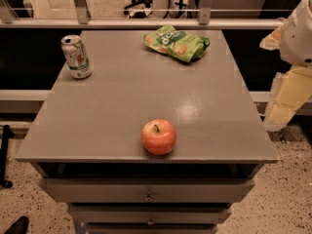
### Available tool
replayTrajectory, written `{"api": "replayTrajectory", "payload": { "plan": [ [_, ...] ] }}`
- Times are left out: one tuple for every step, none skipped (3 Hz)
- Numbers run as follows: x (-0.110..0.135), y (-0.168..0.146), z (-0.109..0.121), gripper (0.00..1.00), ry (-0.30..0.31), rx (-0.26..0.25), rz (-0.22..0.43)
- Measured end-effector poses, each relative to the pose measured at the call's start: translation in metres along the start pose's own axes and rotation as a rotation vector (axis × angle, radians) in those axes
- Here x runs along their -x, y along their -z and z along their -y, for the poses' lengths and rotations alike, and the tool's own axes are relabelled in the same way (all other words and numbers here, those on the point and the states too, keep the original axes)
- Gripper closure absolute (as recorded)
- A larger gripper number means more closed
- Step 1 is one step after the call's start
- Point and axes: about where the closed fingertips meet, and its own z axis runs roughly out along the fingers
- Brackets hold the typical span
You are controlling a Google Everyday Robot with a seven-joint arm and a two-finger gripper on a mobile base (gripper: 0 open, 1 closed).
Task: Pick apple
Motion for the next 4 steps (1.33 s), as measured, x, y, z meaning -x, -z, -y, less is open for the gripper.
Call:
{"api": "replayTrajectory", "payload": {
  "plan": [
    [0.001, 0.000, 0.000, 0.00, -0.004, -0.002, 0.006],
    [0.036, -0.049, -0.017, 0.00, -0.088, 0.103, 0.183],
    [0.070, -0.080, -0.036, 0.00, -0.129, 0.199, 0.316],
    [0.112, -0.103, -0.059, 0.00, -0.154, 0.295, 0.446]
  ]
}}
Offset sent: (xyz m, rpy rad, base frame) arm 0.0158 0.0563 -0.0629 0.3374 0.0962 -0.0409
